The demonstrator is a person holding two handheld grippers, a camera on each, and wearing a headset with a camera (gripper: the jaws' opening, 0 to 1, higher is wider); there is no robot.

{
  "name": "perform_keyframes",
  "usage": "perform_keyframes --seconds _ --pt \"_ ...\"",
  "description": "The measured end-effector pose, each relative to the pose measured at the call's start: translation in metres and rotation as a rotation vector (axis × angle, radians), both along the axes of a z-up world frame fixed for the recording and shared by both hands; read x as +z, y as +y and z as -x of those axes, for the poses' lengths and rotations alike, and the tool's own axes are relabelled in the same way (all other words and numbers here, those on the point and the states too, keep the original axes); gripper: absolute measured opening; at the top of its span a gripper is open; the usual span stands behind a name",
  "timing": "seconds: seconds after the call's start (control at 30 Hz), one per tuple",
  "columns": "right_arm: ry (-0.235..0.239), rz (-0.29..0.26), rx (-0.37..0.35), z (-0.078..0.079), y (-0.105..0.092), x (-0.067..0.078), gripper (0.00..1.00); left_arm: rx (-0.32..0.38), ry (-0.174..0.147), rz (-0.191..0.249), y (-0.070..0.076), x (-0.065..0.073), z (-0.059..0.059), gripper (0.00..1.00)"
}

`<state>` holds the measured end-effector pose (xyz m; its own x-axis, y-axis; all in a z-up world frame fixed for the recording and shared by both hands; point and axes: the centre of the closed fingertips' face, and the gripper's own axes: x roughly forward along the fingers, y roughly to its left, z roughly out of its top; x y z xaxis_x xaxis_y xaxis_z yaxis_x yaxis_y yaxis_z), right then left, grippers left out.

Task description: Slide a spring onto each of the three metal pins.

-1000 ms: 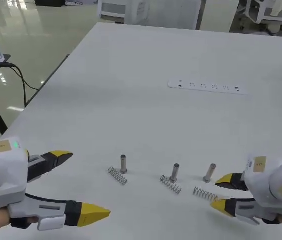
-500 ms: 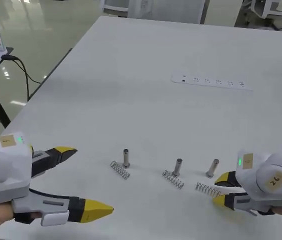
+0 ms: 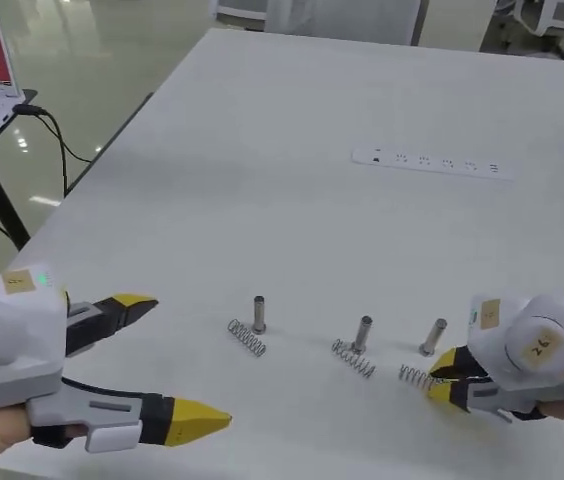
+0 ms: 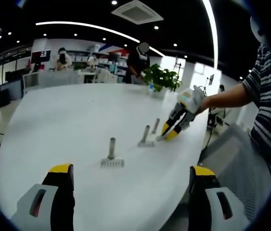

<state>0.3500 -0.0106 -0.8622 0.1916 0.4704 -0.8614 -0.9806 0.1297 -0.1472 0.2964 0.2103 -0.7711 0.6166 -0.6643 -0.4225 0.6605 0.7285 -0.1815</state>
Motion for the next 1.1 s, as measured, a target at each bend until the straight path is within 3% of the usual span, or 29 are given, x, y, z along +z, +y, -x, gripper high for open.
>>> perform_keyframes --seconds 0.13,0.37,0.57,0.83,1.0,1.1 --pt "-0.032 0.015 0.045 0.003 -0.001 0.006 0.08 -0.022 0.003 -0.004 -0.005 0.001 0.001 0.97" --pt "-0.043 0.015 0.079 0.012 -0.001 0.02 0.08 -0.067 0.0 -0.004 -0.019 0.001 0.0 0.95" --pt "-0.058 -0.018 0.094 0.019 0.007 0.036 0.08 -0.14 0.015 0.0 -0.036 0.001 0.007 0.92" --pt "-0.065 -0.083 0.12 0.033 0.025 0.059 0.08 -0.222 0.026 0.011 -0.055 0.002 0.011 0.79" --pt "-0.064 -0.097 0.146 0.042 0.033 0.063 0.08 -0.281 0.034 0.006 -0.07 0.0 0.009 0.66" --pt "-0.063 -0.096 0.161 0.046 0.036 0.063 0.08 -0.308 0.018 0.0 -0.081 0.001 0.006 0.66"
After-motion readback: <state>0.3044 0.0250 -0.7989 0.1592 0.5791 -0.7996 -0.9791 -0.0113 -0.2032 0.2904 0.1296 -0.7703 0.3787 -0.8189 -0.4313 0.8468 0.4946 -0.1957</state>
